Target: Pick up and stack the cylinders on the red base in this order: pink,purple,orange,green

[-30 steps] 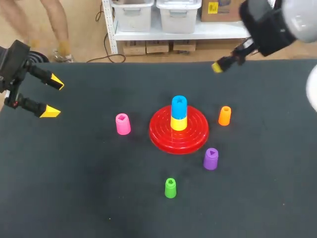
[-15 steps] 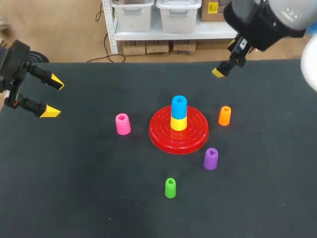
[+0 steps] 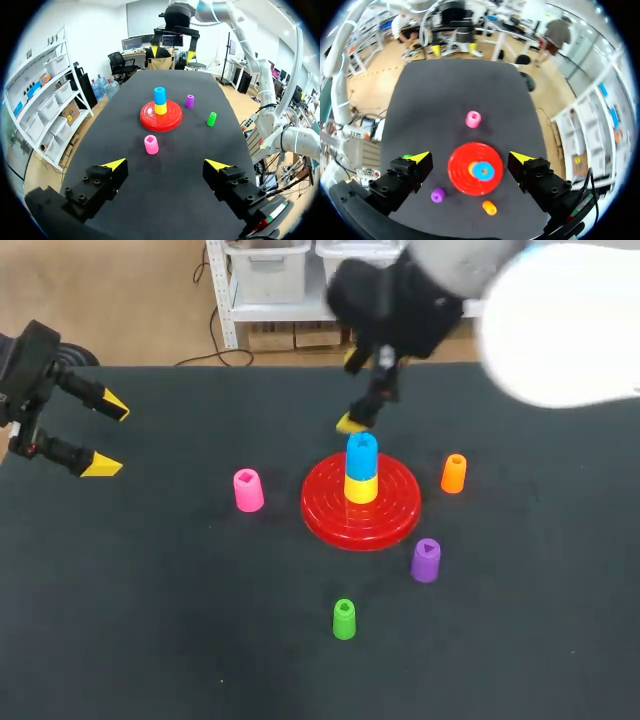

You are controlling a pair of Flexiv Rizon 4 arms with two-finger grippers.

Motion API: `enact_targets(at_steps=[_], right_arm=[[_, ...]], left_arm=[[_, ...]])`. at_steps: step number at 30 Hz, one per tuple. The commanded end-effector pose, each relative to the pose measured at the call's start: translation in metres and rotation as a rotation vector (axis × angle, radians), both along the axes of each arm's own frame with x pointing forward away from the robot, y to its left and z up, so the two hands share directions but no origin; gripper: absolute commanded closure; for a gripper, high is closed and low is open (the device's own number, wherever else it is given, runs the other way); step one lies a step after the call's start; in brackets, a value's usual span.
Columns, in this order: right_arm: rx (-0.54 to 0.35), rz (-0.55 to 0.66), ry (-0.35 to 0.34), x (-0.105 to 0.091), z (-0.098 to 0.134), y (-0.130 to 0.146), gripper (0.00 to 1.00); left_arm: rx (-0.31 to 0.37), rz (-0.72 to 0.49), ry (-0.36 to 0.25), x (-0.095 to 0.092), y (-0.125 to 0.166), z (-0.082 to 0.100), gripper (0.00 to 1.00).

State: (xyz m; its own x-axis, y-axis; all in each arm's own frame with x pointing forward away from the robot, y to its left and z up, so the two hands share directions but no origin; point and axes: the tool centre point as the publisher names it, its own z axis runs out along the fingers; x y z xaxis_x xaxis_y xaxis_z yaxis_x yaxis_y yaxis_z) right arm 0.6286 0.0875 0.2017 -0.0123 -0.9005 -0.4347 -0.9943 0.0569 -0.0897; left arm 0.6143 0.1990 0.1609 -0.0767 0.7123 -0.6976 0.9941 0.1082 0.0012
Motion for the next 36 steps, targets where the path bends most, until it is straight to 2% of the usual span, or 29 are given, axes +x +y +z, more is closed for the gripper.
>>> enact_targets(at_steps=[1,14,17,19,21,25,28,31,36], right_arm=[[-0.047,0.205,0.213,0.002,-0.017,0.036,0.00],[-0.055,0.197,0.211,0.001,-0.019,0.035,0.00],[-0.093,0.219,0.139,-0.002,-0.023,0.051,0.00],[-0.159,0.246,0.113,-0.003,-0.033,0.065,0.00],[-0.159,0.270,0.066,-0.003,-0.038,0.078,0.00],[-0.285,0.275,-0.066,0.001,-0.052,0.092,0.00],[-0.362,0.291,-0.133,0.005,-0.061,0.099,0.00],[-0.392,0.303,-0.124,0.009,-0.071,0.101,0.00],[-0.393,0.322,-0.104,0.013,-0.081,0.104,0.00]], left_arm=[[-0.002,0.001,-0.004,-0.001,0.000,-0.001,0.00],[-0.002,0.001,-0.004,-0.001,0.000,-0.001,0.00],[-0.002,0.001,-0.004,-0.001,0.000,-0.001,0.00],[-0.002,0.001,-0.004,-0.001,0.000,-0.001,0.00],[-0.002,0.001,-0.004,-0.001,0.000,-0.001,0.00],[-0.002,0.001,-0.004,-0.001,0.000,-0.001,0.00],[-0.002,0.001,-0.004,-0.001,0.000,-0.001,0.00],[-0.002,0.001,-0.004,-0.001,0.000,-0.001,0.00],[-0.002,0.001,-0.004,-0.001,0.000,-0.001,0.00]])
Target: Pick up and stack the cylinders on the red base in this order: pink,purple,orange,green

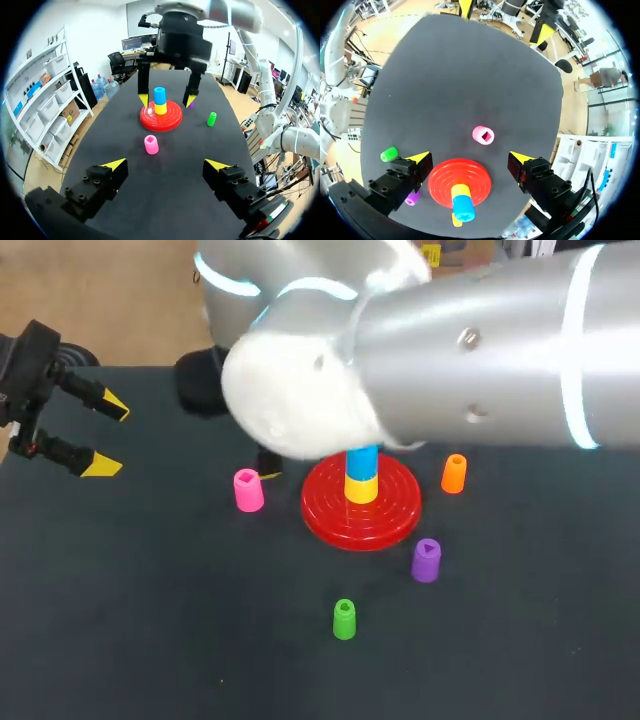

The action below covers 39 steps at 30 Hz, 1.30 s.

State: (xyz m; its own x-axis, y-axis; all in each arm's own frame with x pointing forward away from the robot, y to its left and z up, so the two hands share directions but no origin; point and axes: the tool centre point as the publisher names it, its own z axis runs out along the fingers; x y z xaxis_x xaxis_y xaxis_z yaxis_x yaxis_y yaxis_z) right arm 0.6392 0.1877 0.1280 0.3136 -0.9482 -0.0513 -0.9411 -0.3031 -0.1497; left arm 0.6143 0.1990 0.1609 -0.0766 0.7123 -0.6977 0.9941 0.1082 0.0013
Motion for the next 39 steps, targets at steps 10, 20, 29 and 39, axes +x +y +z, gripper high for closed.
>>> enact_targets(at_steps=[10,20,29,39], right_arm=[[0.017,0.054,0.112,0.004,-0.037,0.014,0.00],[0.072,0.067,0.184,0.005,-0.045,0.021,0.00],[0.072,0.067,0.184,0.005,-0.045,0.021,0.00],[0.002,0.057,0.125,0.023,-0.067,0.033,0.00]], left_arm=[[-0.002,0.001,-0.004,-0.001,0.000,-0.001,0.00],[-0.002,0.001,-0.004,-0.001,0.000,-0.001,0.00],[-0.002,0.001,-0.004,-0.001,0.000,-0.001,0.00],[-0.002,0.001,-0.004,-0.001,0.000,-0.001,0.00]])
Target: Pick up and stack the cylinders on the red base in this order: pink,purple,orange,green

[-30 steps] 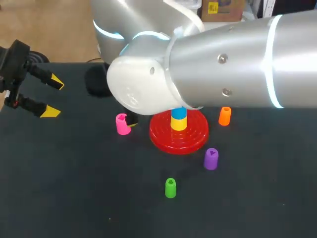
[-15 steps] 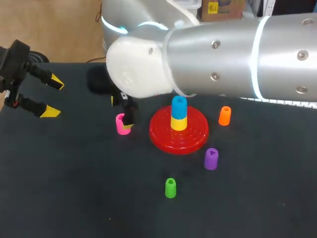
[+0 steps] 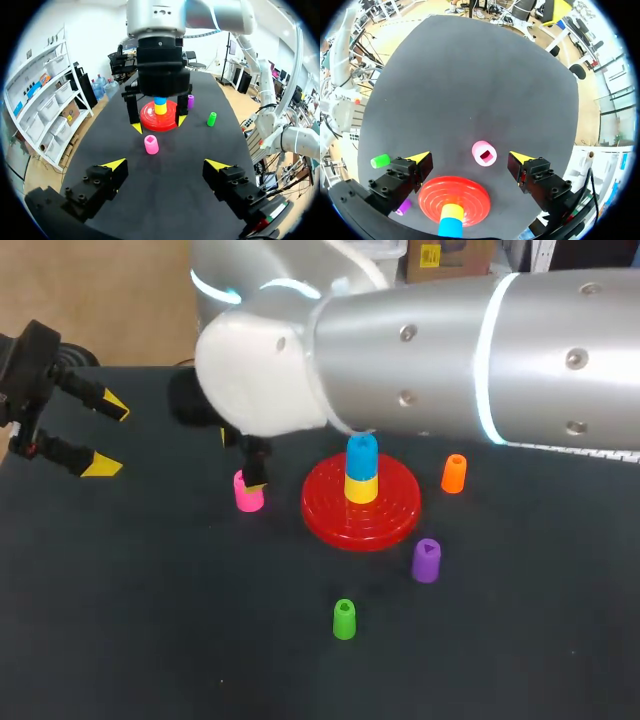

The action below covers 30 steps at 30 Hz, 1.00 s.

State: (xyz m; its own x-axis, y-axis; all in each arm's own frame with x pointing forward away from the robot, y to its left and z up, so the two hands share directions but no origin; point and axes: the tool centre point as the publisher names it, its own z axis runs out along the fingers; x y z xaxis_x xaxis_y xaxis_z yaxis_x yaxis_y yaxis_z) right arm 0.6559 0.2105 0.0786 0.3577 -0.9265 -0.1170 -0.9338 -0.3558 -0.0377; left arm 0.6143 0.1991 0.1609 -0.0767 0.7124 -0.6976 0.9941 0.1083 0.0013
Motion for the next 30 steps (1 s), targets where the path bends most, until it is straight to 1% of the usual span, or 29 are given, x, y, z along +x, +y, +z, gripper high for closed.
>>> enact_targets(at_steps=[1,5,7,16,26,30], right_arm=[[-0.027,0.002,-0.004,0.009,-0.021,0.011,0.00],[-0.036,-0.003,0.024,0.018,-0.034,0.010,0.00],[-0.035,-0.002,0.024,0.020,-0.037,0.009,0.00],[-0.028,0.003,0.053,0.029,-0.044,0.004,0.00],[-0.036,0.022,0.100,0.022,-0.060,0.007,0.00],[-0.033,0.019,0.106,0.020,-0.064,0.006,0.00]], left_arm=[[-0.002,0.001,-0.004,-0.001,0.000,-0.001,0.00],[-0.002,0.001,-0.004,-0.001,0.000,-0.001,0.00],[-0.002,0.001,-0.004,-0.001,0.000,-0.001,0.00],[-0.002,0.001,-0.004,-0.001,0.000,-0.001,0.00],[-0.002,0.001,-0.004,-0.001,0.000,-0.001,0.00],[-0.002,0.001,-0.004,-0.001,0.000,-0.001,0.00]])
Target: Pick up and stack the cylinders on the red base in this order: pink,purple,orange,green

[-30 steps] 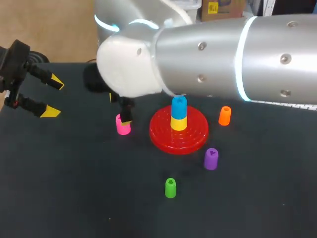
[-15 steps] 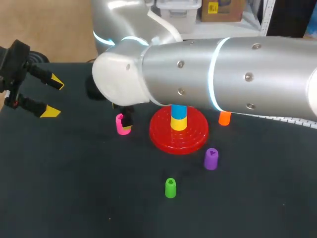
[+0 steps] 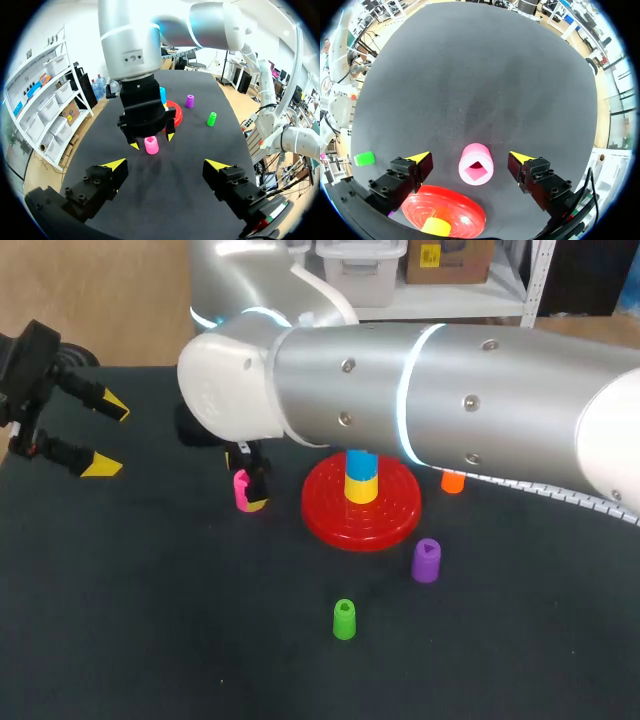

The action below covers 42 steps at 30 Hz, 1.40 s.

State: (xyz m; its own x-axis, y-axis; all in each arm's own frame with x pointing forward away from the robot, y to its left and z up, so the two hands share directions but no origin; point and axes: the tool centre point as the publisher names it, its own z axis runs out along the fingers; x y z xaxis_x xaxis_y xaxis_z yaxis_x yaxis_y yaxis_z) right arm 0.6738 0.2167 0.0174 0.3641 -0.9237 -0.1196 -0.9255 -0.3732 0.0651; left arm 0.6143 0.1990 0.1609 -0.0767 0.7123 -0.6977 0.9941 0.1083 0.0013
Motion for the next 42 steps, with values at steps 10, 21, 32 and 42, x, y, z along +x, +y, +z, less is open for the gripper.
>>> enact_targets(at_steps=[10,21,32,42], right_arm=[[-0.015,-0.014,-0.001,0.005,-0.008,-0.004,0.00],[-0.003,-0.012,0.001,0.006,-0.011,-0.001,0.00],[-0.010,-0.015,0.008,0.007,-0.013,-0.002,0.80],[-0.013,-0.011,0.010,0.009,-0.014,-0.002,1.00]], left_arm=[[-0.002,0.001,-0.004,-0.001,0.000,-0.001,0.00],[-0.002,0.001,-0.004,-0.001,0.000,-0.001,0.00],[-0.002,0.001,-0.004,-0.001,0.000,-0.001,0.00],[-0.002,0.001,-0.004,-0.001,0.000,-0.001,0.00]])
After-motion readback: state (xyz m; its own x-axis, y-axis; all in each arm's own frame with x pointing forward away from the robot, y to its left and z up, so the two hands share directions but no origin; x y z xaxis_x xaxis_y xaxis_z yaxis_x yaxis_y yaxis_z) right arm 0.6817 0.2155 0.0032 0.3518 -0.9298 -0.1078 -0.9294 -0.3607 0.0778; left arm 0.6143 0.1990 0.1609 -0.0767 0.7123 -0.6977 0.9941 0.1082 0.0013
